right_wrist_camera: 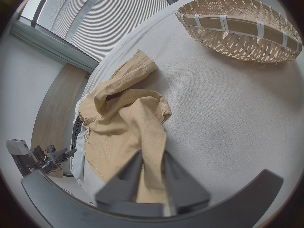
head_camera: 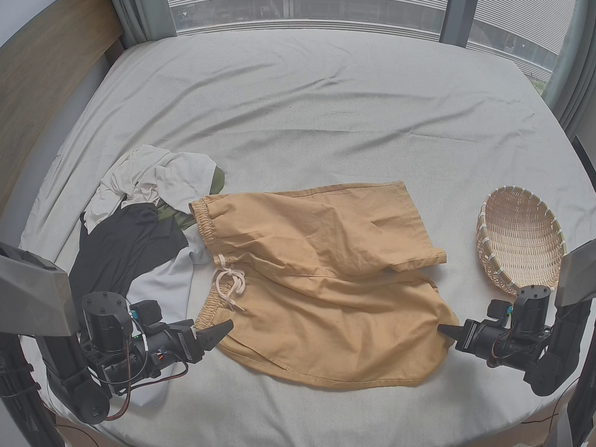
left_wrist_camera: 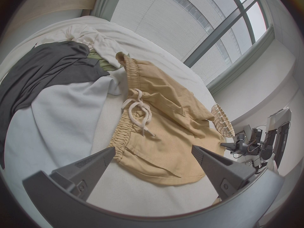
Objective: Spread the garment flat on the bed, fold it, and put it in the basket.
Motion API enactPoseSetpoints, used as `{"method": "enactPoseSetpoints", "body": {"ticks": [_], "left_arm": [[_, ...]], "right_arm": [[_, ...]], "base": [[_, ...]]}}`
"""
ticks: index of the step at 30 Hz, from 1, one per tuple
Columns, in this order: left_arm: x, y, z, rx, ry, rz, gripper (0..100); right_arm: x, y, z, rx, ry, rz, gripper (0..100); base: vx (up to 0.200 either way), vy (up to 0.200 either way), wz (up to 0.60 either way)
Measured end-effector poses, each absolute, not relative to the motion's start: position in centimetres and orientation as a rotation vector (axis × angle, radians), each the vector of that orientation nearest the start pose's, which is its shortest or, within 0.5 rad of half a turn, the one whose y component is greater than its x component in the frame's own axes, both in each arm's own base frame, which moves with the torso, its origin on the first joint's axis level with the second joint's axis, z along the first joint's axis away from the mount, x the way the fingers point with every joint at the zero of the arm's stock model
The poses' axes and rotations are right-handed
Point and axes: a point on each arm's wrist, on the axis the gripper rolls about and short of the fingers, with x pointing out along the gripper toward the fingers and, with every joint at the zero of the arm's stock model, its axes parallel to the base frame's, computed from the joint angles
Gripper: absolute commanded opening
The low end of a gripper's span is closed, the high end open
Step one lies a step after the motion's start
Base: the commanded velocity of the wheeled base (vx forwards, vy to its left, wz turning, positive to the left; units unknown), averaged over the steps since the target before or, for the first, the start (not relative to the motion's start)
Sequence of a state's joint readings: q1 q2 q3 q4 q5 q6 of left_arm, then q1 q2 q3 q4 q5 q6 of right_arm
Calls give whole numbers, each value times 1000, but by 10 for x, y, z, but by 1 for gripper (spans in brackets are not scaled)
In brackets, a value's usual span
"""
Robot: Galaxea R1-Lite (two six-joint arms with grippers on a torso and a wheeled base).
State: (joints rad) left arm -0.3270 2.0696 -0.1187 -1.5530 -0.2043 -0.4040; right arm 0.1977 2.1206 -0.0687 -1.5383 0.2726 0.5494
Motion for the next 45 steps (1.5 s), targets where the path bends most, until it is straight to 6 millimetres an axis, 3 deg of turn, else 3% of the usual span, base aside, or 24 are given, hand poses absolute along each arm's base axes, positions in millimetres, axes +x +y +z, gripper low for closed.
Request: {"method": "enactPoseSetpoints", "body": {"ticks": [11,24,25,36,45], "left_arm": [[231,-73,16,-384,575,-372,100],[257,-77,1,-428,568,-353,100],[259,-77,0,-429,566,-352,0],[270,-75,-6,-440,554,-336,0],[245,-63,3,-443,592,-307,0]], "right_arm": [[223,53,16,549,639,307,100],[222,53,20,550,627,310,100],[222,53,20,550,624,311,100],[219,52,21,550,626,312,100],[217,55,20,546,640,324,100]], "base": [[0,0,0],[0,0,0],[0,0,0],[0,0,0],[0,0,0]]}}
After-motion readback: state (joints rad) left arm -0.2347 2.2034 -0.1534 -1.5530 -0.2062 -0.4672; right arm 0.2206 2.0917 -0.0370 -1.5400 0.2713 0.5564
